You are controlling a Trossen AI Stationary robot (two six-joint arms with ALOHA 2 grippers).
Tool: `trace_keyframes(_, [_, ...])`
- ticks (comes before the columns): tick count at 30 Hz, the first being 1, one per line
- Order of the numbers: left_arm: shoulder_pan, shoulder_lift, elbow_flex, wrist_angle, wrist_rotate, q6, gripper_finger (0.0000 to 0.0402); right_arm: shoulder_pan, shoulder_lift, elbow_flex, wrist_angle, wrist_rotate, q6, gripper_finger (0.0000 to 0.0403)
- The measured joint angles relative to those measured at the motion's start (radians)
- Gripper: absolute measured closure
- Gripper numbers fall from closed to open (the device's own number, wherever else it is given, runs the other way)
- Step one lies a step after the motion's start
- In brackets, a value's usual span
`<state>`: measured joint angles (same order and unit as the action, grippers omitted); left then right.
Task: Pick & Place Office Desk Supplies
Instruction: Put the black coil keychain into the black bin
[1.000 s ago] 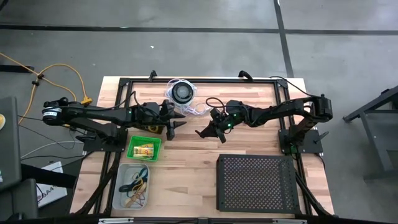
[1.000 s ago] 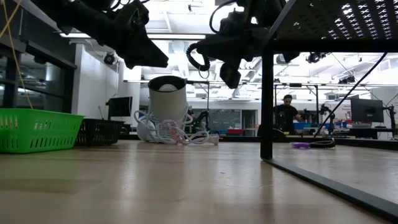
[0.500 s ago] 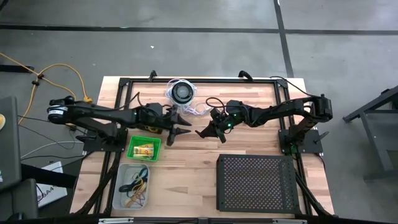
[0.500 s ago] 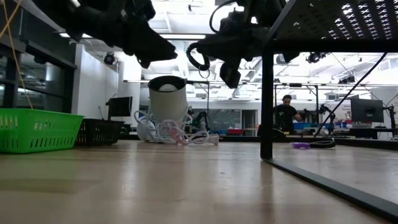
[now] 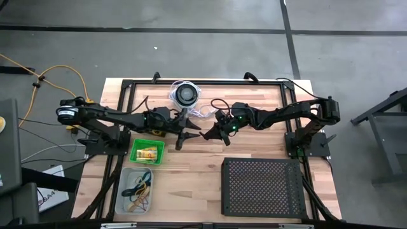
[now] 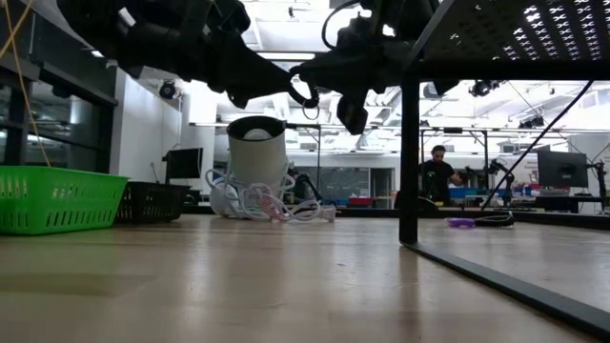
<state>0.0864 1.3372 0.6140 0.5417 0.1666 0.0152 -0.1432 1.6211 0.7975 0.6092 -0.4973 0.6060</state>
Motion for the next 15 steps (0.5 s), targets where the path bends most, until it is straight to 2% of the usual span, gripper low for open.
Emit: trace_keyframes(15, [0.0, 0.003, 0.0, 0.079, -0.002, 0.042, 0.0268, 0.0, 0.0, 0.0, 0.056, 0.022, 0.0, 0.0382])
